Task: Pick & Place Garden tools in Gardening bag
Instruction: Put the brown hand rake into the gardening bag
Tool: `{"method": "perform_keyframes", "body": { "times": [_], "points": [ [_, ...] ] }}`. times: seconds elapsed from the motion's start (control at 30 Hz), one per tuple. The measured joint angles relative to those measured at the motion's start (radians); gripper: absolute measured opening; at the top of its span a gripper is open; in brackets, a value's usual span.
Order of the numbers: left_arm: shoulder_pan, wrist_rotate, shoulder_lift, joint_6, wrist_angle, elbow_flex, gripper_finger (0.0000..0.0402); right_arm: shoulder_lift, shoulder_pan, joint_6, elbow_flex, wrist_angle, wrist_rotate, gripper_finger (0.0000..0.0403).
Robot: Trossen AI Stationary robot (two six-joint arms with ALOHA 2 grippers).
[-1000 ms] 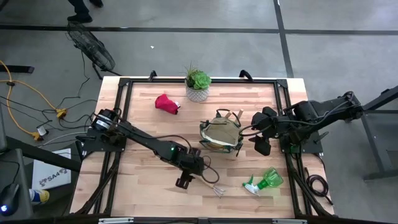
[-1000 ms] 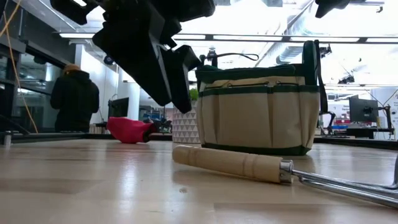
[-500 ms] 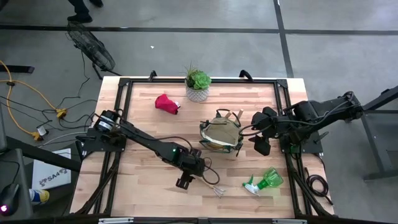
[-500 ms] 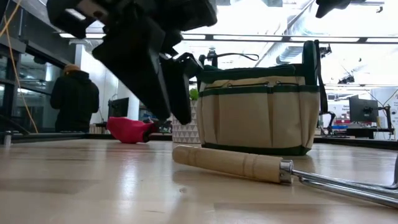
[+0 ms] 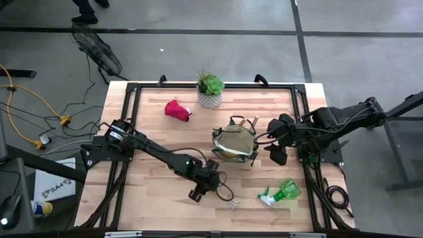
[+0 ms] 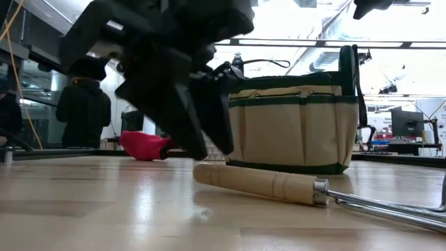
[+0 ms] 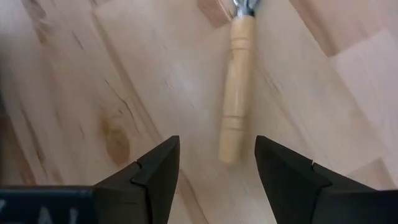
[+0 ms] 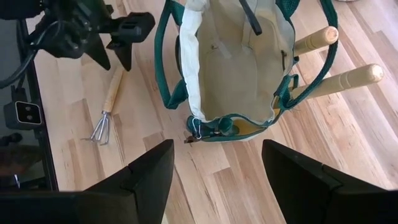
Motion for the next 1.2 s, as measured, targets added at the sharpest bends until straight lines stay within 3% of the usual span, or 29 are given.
{"method": "perform_keyframes", "body": {
  "times": [0.63,0.77,1.03,1.2],
  "points": [
    [0.000,0.037,0.081,0.039,0.061,0.003,0.0198,0.000,0.000,0.019,0.000,-0.001,0.000,0.0236],
    [0.000,0.045,0.082,0.038,0.059,0.003,0.0167,0.000,0.000,0.019,0.000,-0.001,0.000,0.0236],
    [-0.001,0.082,0.083,-0.004,0.054,0.003,0.0065,0.000,0.000,0.019,0.000,-0.001,0.000,0.0236],
    [0.001,0.112,0.082,-0.069,0.053,0.003,0.0062,0.000,0.000,0.019,0.000,-0.001,0.000,0.0236]
  ]
}}
